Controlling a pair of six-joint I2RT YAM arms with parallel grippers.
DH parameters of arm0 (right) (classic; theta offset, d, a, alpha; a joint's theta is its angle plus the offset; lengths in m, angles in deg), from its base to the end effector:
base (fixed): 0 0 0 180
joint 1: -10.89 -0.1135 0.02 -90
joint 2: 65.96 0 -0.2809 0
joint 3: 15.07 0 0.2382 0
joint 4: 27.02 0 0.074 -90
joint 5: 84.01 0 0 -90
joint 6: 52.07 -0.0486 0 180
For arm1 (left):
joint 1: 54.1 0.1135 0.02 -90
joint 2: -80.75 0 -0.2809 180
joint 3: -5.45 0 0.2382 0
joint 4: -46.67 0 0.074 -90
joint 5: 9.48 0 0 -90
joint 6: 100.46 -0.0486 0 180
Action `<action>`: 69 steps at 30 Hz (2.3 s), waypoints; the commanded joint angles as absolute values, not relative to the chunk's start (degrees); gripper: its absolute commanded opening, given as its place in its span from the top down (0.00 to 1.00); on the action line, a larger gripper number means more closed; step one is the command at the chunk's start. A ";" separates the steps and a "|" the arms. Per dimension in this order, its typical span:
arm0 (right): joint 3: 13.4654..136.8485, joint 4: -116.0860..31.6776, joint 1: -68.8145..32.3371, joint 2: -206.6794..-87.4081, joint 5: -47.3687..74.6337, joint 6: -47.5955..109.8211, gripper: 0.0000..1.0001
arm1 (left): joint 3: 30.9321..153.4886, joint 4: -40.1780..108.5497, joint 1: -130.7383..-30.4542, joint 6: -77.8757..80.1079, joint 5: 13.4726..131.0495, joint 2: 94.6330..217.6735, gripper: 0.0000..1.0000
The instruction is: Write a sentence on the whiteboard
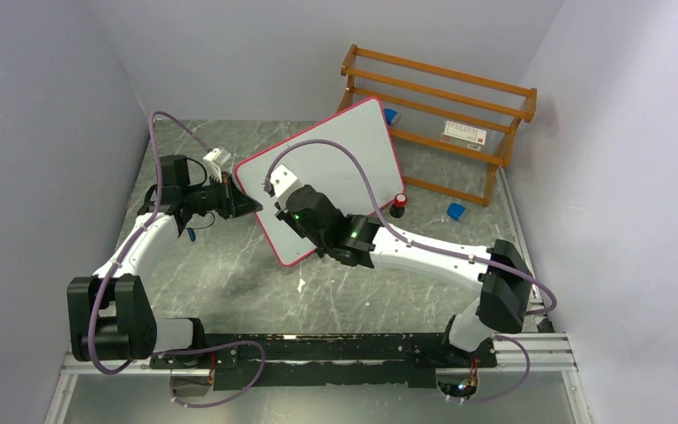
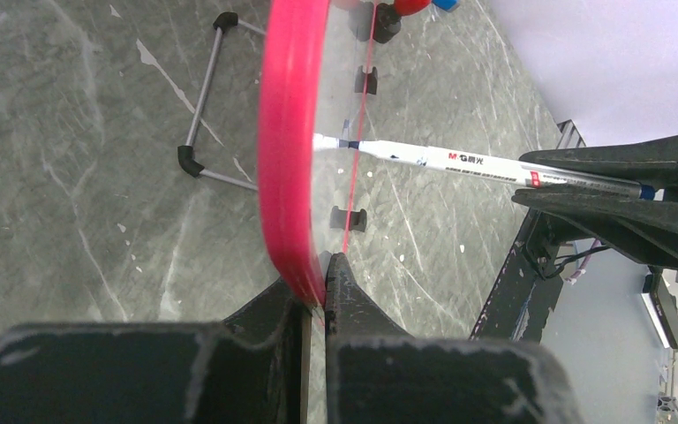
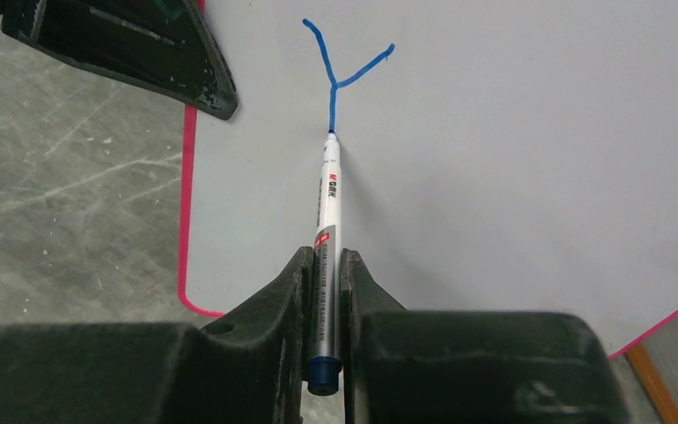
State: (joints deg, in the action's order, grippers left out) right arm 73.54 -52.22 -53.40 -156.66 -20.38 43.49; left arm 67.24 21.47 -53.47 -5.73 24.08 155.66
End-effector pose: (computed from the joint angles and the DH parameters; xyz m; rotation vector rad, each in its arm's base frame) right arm 0.1782 0.3203 0.3318 -0.9013 1.7842 0.1873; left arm 0.2584 -0.0377 0.2681 0.4334 2.0585 -1.1272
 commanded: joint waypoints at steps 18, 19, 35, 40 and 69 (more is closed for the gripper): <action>71.16 -54.33 -53.89 -154.41 -20.23 41.55 1.00 | 67.33 20.00 -55.24 -9.76 29.06 156.77 0.95; 71.15 -54.12 -53.90 -154.25 -20.40 41.66 1.00 | 67.37 19.96 -55.24 -9.76 29.05 156.77 0.95; 67.29 -46.17 -53.41 -146.89 -23.05 44.22 1.00 | 67.41 19.44 -55.32 -11.69 29.77 156.94 0.95; 66.03 -44.22 -51.55 -147.11 -22.72 44.01 1.00 | 67.50 19.25 -55.28 -11.91 29.99 156.97 0.95; 67.09 -43.39 -49.97 -151.21 -19.30 43.11 1.00 | 67.61 19.34 -55.41 -11.78 29.72 157.47 0.95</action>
State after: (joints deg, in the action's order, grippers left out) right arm 65.45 -44.11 -50.19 -150.65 -18.85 43.32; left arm 67.46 21.30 -53.78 -6.61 24.12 155.79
